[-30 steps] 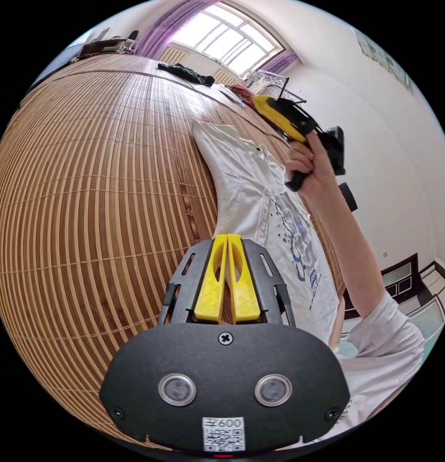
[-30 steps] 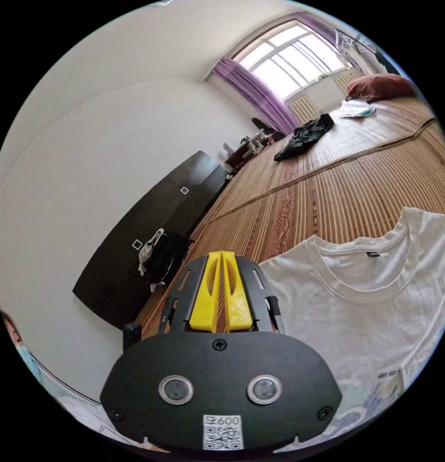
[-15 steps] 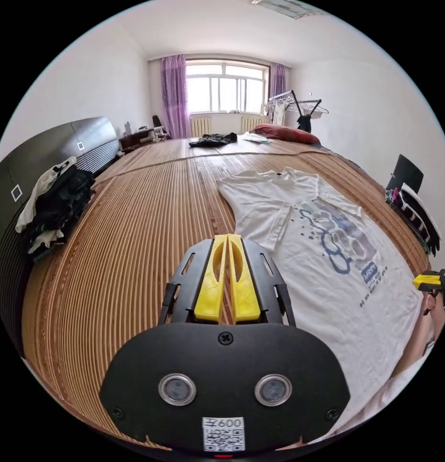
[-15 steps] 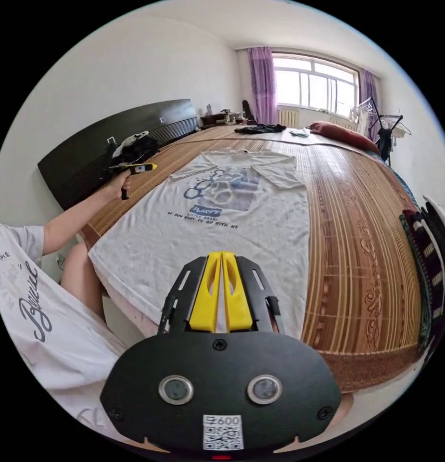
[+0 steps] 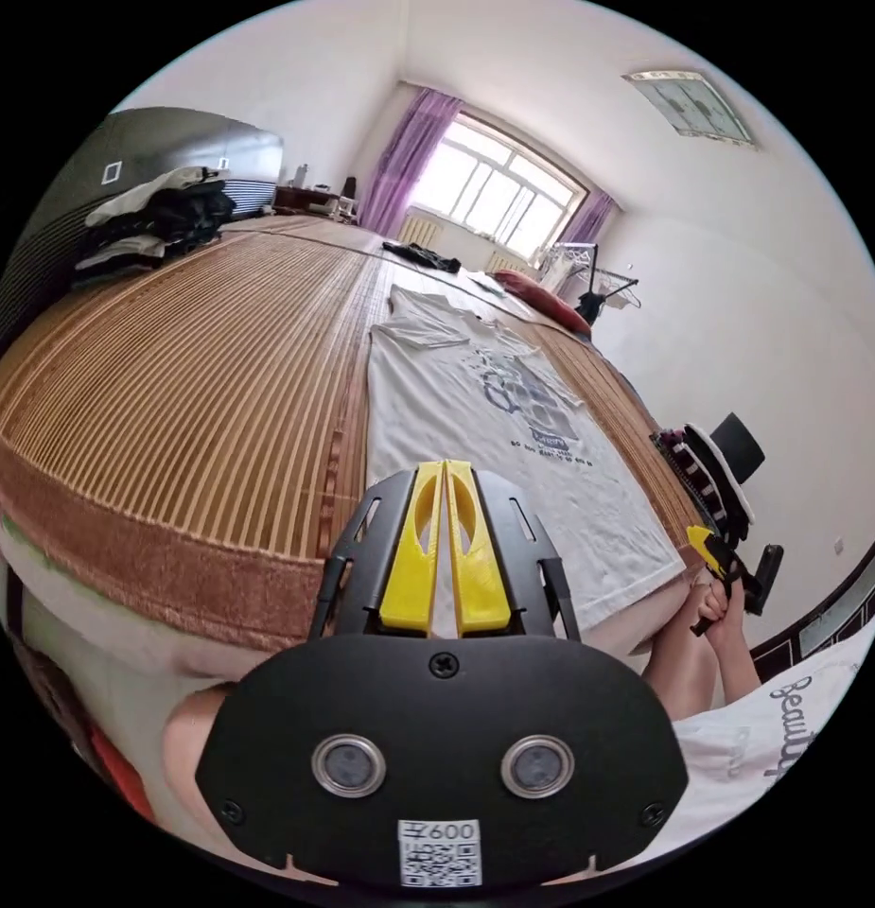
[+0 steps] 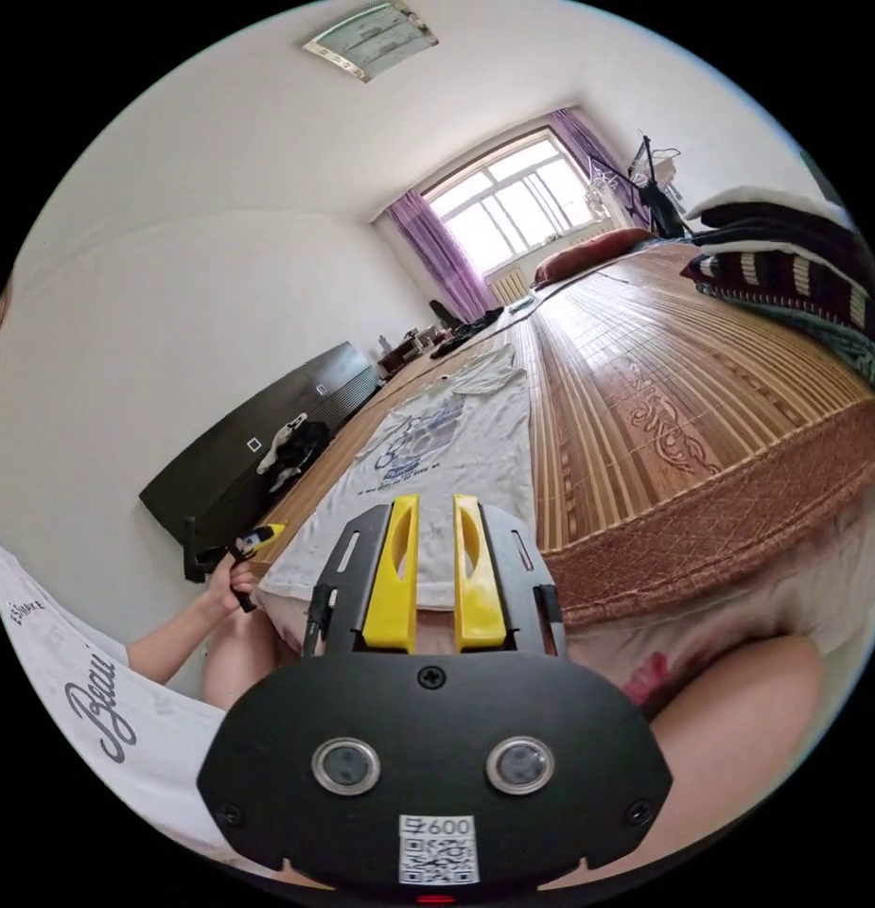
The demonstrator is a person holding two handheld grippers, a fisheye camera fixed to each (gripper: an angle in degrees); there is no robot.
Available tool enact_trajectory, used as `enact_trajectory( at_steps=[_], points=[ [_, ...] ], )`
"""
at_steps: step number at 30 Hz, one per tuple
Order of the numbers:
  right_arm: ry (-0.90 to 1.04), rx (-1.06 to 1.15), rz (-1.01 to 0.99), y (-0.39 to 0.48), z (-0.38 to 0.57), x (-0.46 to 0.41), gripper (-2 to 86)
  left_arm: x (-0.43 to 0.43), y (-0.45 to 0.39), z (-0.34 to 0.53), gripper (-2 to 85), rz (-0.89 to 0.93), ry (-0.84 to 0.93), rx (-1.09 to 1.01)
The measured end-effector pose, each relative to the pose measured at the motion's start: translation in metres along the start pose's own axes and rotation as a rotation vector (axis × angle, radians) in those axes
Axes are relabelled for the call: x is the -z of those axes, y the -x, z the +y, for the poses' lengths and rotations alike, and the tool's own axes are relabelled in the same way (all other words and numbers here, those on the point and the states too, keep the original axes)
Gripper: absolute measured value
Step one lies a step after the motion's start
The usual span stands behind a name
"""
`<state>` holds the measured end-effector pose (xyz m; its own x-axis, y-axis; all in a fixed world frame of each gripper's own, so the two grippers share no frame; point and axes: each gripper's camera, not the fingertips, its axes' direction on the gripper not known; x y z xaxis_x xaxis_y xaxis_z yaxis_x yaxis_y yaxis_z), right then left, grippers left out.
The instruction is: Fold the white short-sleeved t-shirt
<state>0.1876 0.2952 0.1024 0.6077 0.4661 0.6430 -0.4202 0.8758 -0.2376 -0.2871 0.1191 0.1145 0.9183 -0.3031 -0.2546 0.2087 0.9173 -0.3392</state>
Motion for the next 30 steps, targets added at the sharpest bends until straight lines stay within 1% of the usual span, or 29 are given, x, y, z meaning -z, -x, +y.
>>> enact_trajectory(
  at_steps=[1, 3, 4, 5, 6, 7, 8, 10, 11, 13, 16, 18, 21, 23, 24, 25, 26, 27, 28, 29, 30],
  points=[
    [0.012, -0.007, 0.02, -0.003, 0.003, 0.003, -0.4, 0.001, 0.002, 0.01, 0.3, 0.018, 0.0, 0.018],
    [0.044, -0.024, 0.028, -0.008, 0.003, 0.005, -0.6, -0.005, 0.004, 0.022, 0.4, -0.002, 0.027, 0.013],
    [0.066, -0.03, 0.02, -0.01, 0.001, 0.006, -0.7, -0.008, 0.005, 0.026, 0.4, -0.026, 0.05, 0.012],
    [0.065, -0.031, 0.051, -0.008, 0.0, 0.008, -0.8, -0.016, 0.007, 0.032, 0.4, -0.098, 0.105, 0.027],
    [0.077, -0.029, 0.09, -0.006, -0.001, 0.007, -0.8, -0.019, 0.007, 0.038, 0.4, -0.106, 0.098, -0.005],
    [0.149, -0.033, 0.236, -0.003, -0.003, -0.001, -0.8, -0.019, 0.003, 0.043, 0.4, -0.116, 0.089, -0.066],
    [0.212, 0.029, 0.301, 0.003, -0.003, -0.008, -0.8, -0.02, 0.0, 0.045, 0.3, -0.134, 0.091, -0.098],
    [0.23, 0.08, 0.334, 0.01, -0.007, -0.005, -0.8, -0.025, -0.017, 0.05, 0.3, -0.229, 0.099, -0.211],
    [0.245, 0.075, 0.342, 0.01, -0.01, -0.003, -0.8, -0.027, -0.03, 0.053, 0.2, -0.311, 0.106, -0.276],
    [0.255, 0.067, 0.334, 0.008, -0.013, 0.004, -0.8, -0.03, -0.044, 0.061, 0.4, -0.423, 0.111, -0.335],
    [0.259, 0.056, 0.297, 0.001, -0.018, 0.02, -0.8, -0.022, -0.038, 0.069, 0.7, -0.432, 0.086, -0.315],
    [0.266, 0.038, 0.261, -0.004, -0.023, 0.031, -0.7, -0.008, -0.021, 0.071, 1.4, -0.377, 0.077, -0.256],
    [0.265, 0.074, 0.214, -0.007, -0.031, 0.057, 0.0, 0.016, 0.006, 0.062, 3.6, -0.282, 0.083, -0.163],
    [0.234, 0.081, 0.166, -0.015, -0.04, 0.083, 1.8, 0.029, 0.021, 0.053, 5.0, -0.203, 0.08, -0.202],
    [0.226, 0.062, 0.153, -0.02, -0.044, 0.089, 3.7, 0.034, 0.036, 0.041, 5.4, -0.128, 0.116, -0.213],
    [0.223, 0.005, 0.114, -0.033, -0.055, 0.1, 7.4, 0.034, 0.058, 0.025, 6.1, -0.048, 0.168, -0.172],
    [0.235, -0.054, 0.057, -0.05, -0.066, 0.108, 9.4, 0.033, 0.07, 0.017, 6.4, 0.008, 0.203, -0.141],
    [0.24, -0.082, 0.025, -0.058, -0.072, 0.111, 10.3, 0.025, 0.097, 0.001, 7.1, 0.139, 0.283, -0.071],
    [0.238, -0.14, -0.034, -0.077, -0.083, 0.116, 10.8, 0.021, 0.11, -0.006, 7.4, 0.204, 0.308, -0.033],
    [0.238, -0.187, -0.081, -0.092, -0.094, 0.119, 11.2, 0.01, 0.136, -0.018, 8.7, 0.349, 0.355, 0.038],
    [0.227, -0.202, -0.102, -0.099, -0.099, 0.121, 11.3, -0.002, 0.16, -0.027, 10.2, 0.422, 0.397, 0.118]
  ],
)
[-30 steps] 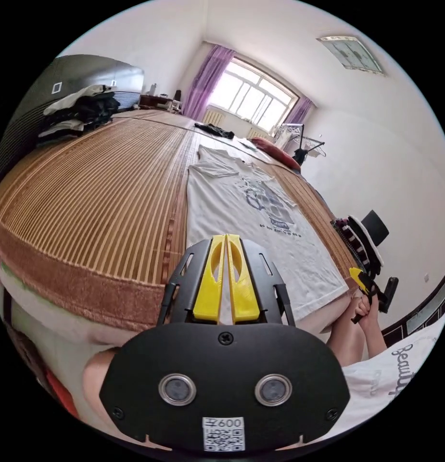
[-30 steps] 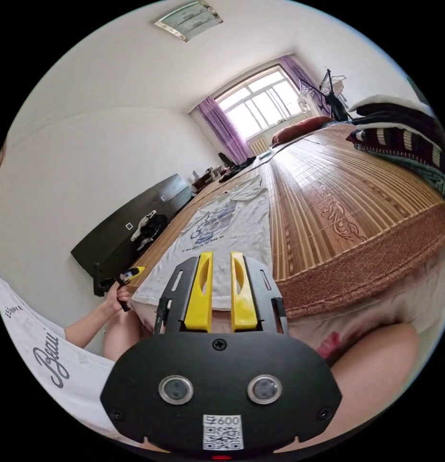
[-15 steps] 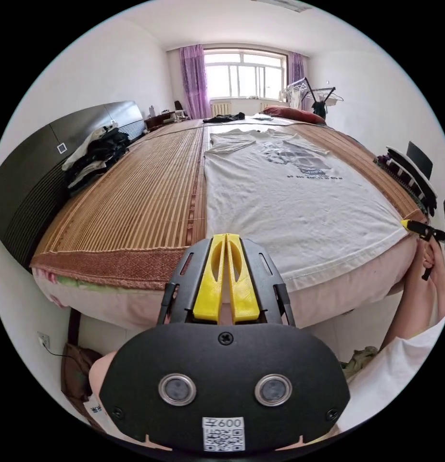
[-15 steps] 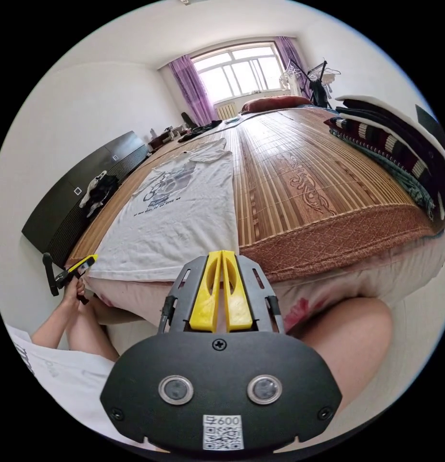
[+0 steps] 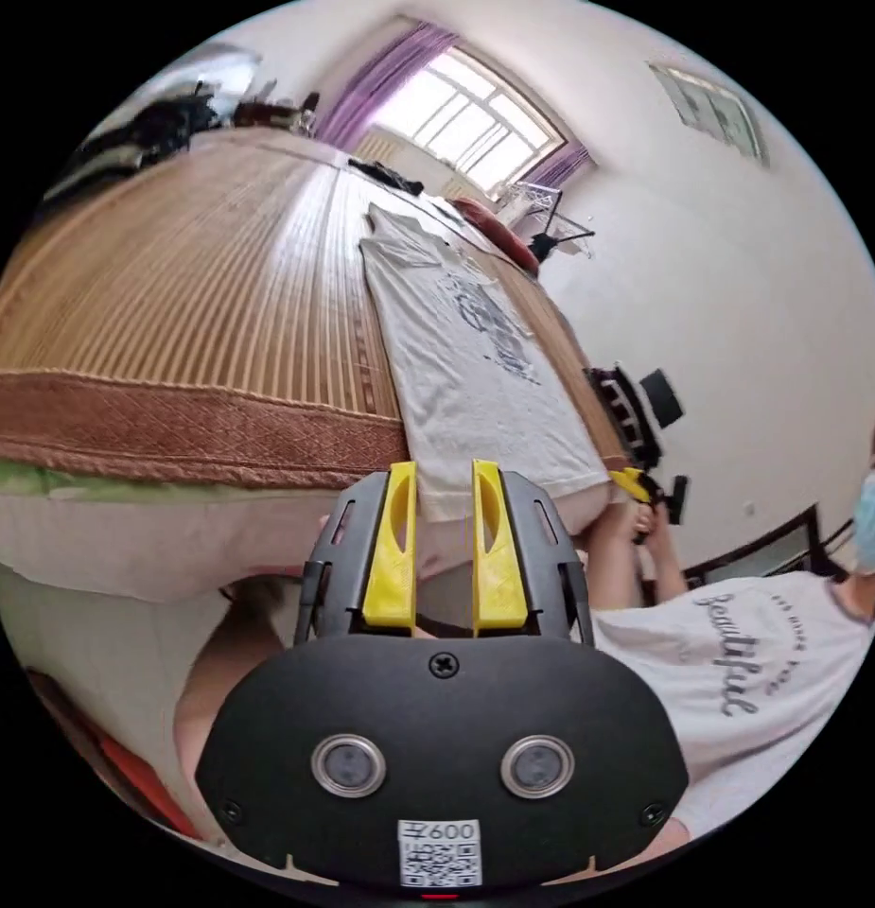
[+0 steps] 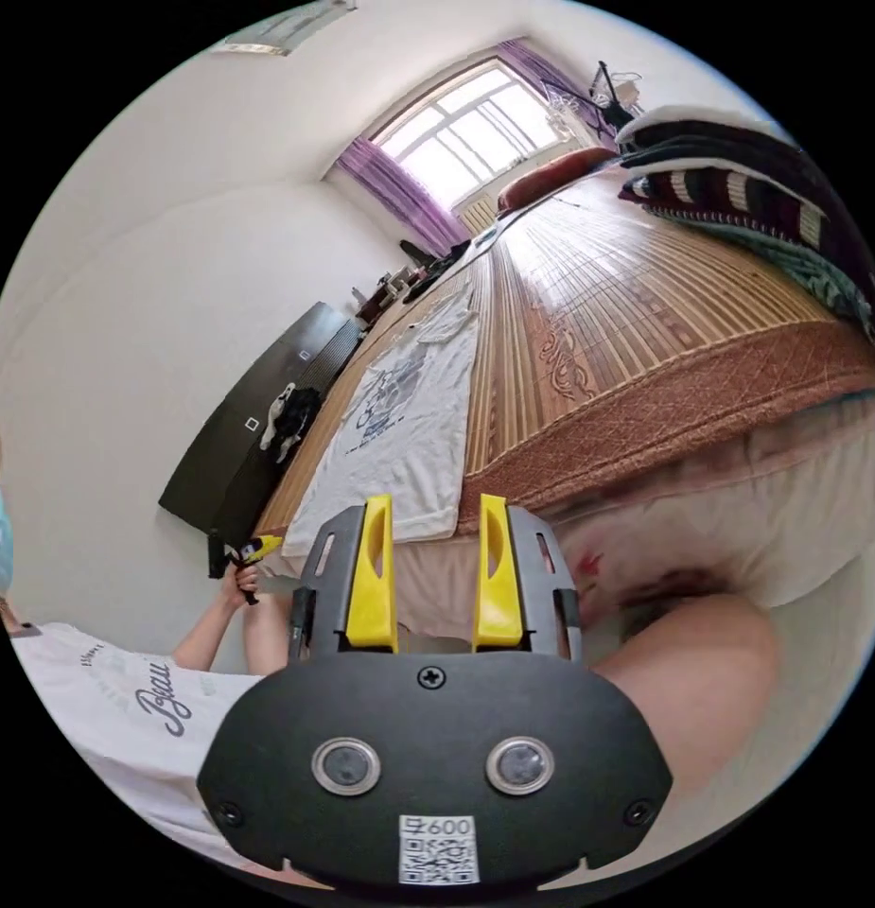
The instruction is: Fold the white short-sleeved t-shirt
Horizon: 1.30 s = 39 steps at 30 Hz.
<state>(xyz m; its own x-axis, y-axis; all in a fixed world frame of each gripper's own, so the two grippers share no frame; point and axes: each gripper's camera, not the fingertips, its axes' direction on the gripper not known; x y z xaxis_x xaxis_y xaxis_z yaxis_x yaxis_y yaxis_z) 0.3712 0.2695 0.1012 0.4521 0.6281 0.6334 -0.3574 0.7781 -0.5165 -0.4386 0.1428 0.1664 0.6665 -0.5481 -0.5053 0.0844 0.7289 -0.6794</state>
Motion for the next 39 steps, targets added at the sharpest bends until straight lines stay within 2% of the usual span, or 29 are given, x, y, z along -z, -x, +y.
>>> enact_trajectory(
  at_steps=[3, 6, 12, 15, 18, 21, 25, 28, 31, 34, 36, 39],
  points=[
    [-0.034, -0.028, -0.086, -0.012, -0.029, 0.014, 11.7, 0.006, 0.037, -0.036, 12.5, 0.164, 0.064, 0.047],
    [0.085, -0.065, -0.047, -0.018, -0.065, 0.004, 12.1, 0.004, 0.059, -0.075, 12.6, 0.187, 0.189, 0.127],
    [0.383, -0.037, 0.011, -0.007, -0.128, -0.02, 11.4, -0.009, 0.061, -0.15, 12.7, 0.088, 0.47, 0.127],
    [0.507, -0.023, -0.006, -0.003, -0.146, -0.031, 11.8, -0.015, 0.061, -0.175, 13.7, 0.083, 0.547, 0.138],
    [0.562, 0.011, 0.012, 0.004, -0.151, -0.038, 11.2, -0.016, 0.068, -0.188, 14.6, 0.116, 0.559, 0.124],
    [0.559, 0.037, 0.045, 0.009, -0.153, -0.037, 9.8, -0.017, 0.08, -0.188, 15.6, 0.259, 0.53, 0.117],
    [0.578, -0.025, -0.065, -0.002, -0.163, -0.035, 8.4, -0.02, 0.092, -0.184, 14.3, 0.292, 0.573, 0.117],
    [0.666, -0.031, -0.117, -0.007, -0.169, -0.047, 7.2, -0.019, 0.095, -0.187, 14.0, 0.299, 0.553, 0.114],
    [0.664, 0.005, -0.047, -0.001, -0.177, -0.05, 3.3, -0.017, 0.1, -0.191, 13.6, 0.32, 0.536, 0.124],
    [0.652, -0.006, -0.092, 0.0, -0.182, -0.053, 0.9, -0.025, 0.098, -0.189, 13.2, 0.294, 0.574, 0.115],
    [0.667, -0.016, -0.12, -0.003, -0.184, -0.059, 0.1, -0.031, 0.09, -0.187, 11.5, 0.268, 0.593, 0.064],
    [0.656, -0.014, -0.167, -0.007, -0.187, -0.06, -0.6, -0.027, 0.088, -0.188, 7.3, 0.261, 0.524, 0.048]
  ],
)
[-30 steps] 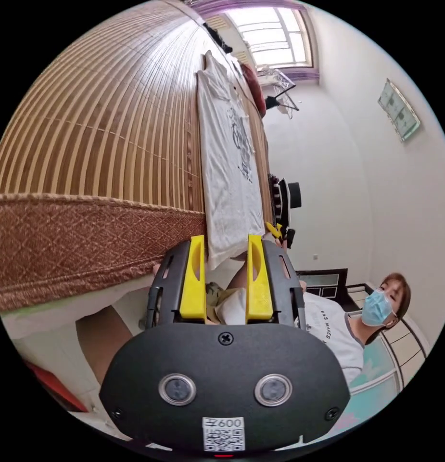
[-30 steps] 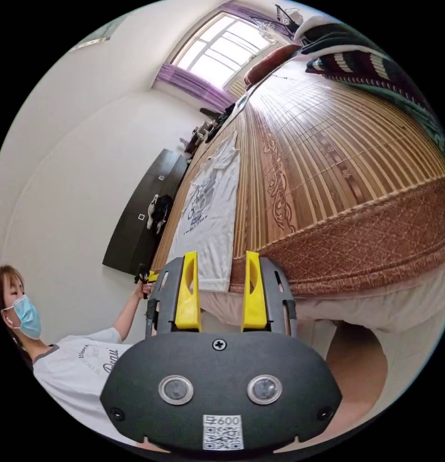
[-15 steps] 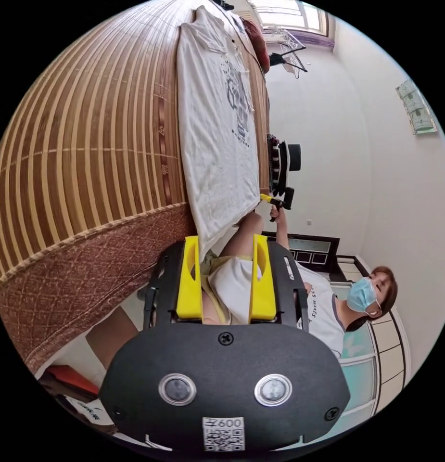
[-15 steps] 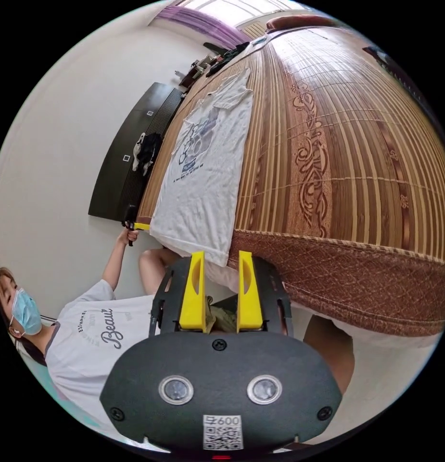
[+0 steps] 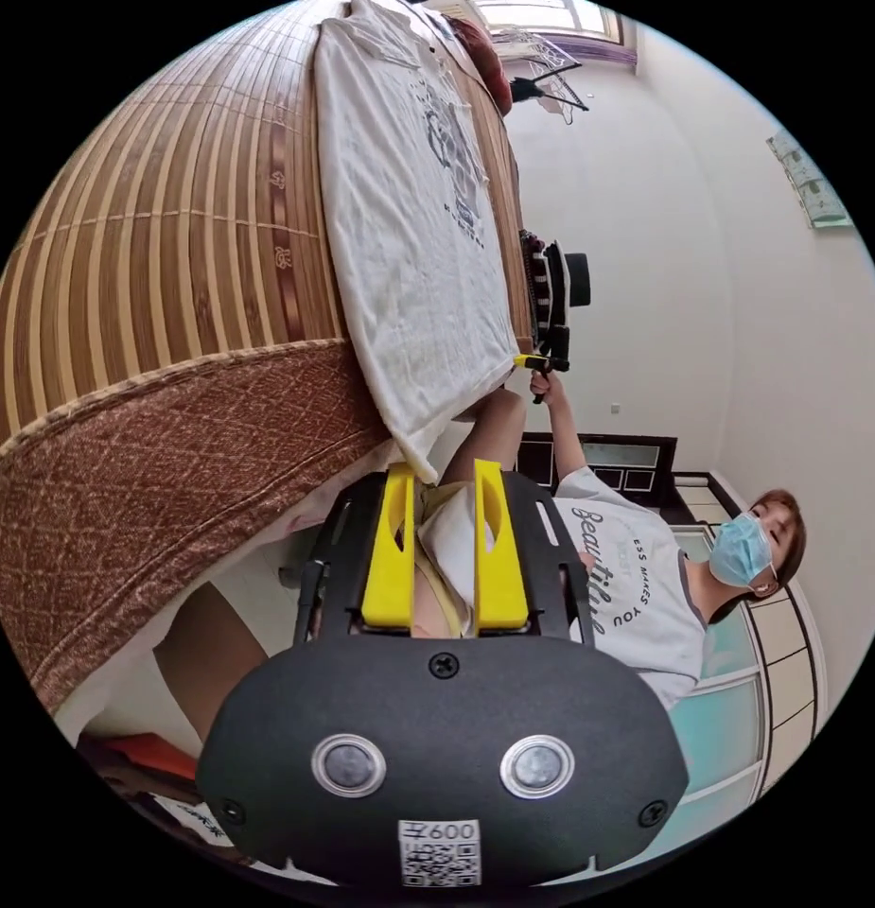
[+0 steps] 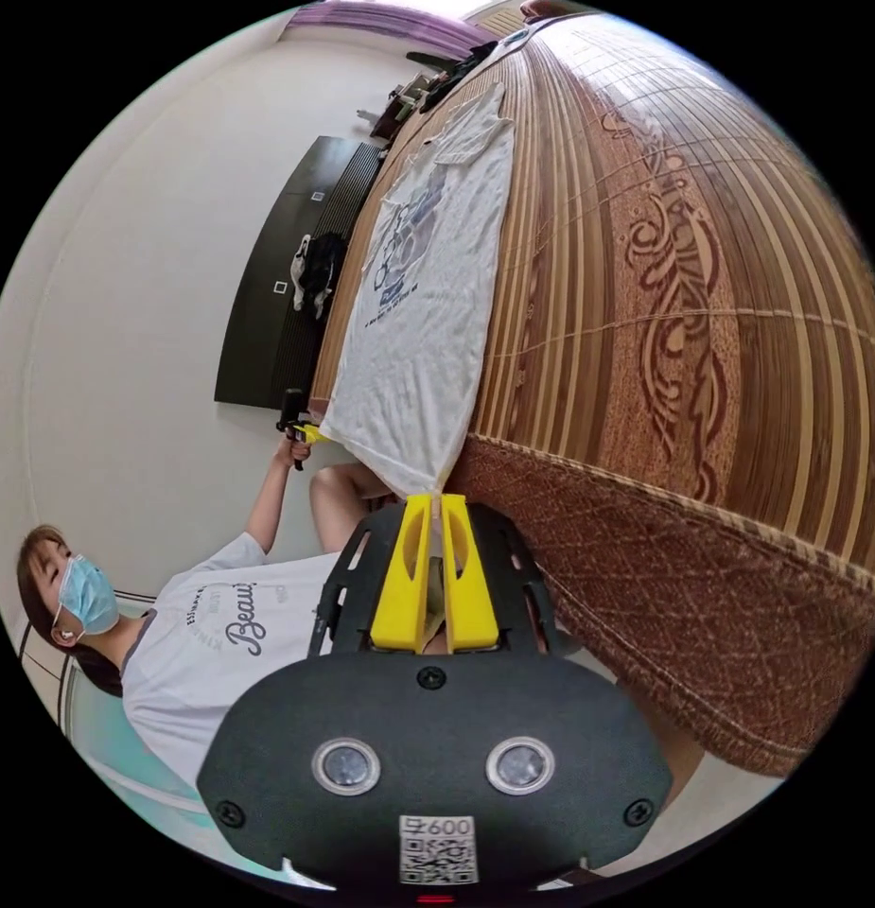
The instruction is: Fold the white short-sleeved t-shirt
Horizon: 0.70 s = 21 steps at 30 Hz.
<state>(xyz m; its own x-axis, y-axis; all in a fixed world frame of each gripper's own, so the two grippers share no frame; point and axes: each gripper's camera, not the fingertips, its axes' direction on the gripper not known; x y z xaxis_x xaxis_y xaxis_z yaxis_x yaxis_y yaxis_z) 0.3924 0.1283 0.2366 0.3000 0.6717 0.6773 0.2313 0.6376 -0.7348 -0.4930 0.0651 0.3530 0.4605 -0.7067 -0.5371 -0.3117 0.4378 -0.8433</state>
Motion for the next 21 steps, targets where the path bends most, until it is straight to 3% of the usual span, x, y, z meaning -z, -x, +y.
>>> enact_trajectory(
  at_steps=[5, 21],
  points=[
    [-0.049, -0.004, -0.068, -0.004, 0.003, 0.01, -0.8, 0.011, 0.011, 0.008, 7.9, 0.073, -0.055, 0.019],
    [-0.048, -0.012, -0.063, 0.011, 0.001, 0.012, -0.8, 0.01, 0.013, 0.013, 12.7, -0.05, -0.031, 0.093]
  ],
)
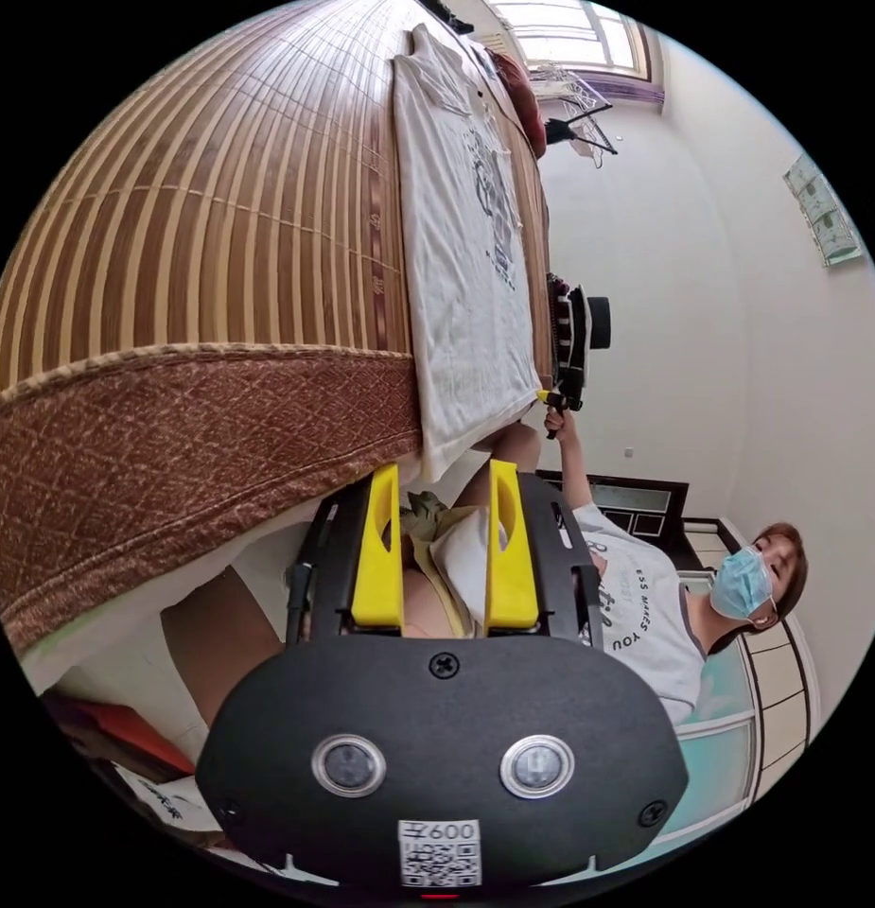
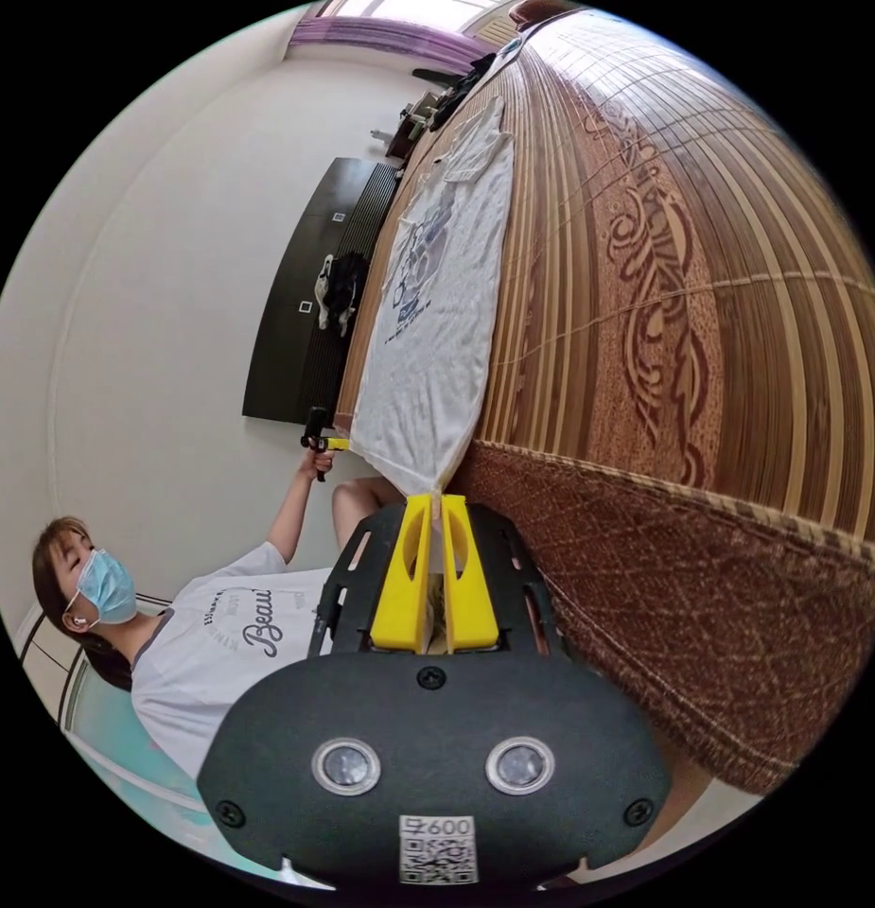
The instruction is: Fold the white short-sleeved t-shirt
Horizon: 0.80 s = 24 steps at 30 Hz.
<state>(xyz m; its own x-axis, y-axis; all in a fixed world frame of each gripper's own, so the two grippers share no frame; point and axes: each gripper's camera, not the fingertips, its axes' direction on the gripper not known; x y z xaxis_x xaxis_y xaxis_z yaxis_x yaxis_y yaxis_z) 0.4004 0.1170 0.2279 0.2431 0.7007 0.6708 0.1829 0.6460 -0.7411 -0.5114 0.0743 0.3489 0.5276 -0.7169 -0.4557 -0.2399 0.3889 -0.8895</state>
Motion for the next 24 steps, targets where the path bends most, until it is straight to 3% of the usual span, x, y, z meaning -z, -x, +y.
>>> enact_trajectory(
  at_steps=[5, 10, 17, 24],
  points=[
    [-0.017, -0.001, -0.011, 0.002, 0.006, 0.002, -0.9, -0.005, 0.002, 0.007, 10.2, -0.008, 0.007, 0.0],
    [-0.024, -0.004, -0.016, 0.004, 0.012, 0.005, -0.9, -0.001, 0.009, 0.022, 7.5, 0.145, -0.087, -0.004],
    [-0.019, 0.013, 0.015, 0.008, 0.023, 0.013, -0.9, -0.024, 0.018, 0.039, 3.9, -0.006, 0.032, 0.029],
    [-0.056, 0.006, -0.01, 0.001, 0.043, 0.032, -0.9, -0.024, 0.023, 0.081, 1.6, -0.022, -0.067, -0.089]
  ],
)
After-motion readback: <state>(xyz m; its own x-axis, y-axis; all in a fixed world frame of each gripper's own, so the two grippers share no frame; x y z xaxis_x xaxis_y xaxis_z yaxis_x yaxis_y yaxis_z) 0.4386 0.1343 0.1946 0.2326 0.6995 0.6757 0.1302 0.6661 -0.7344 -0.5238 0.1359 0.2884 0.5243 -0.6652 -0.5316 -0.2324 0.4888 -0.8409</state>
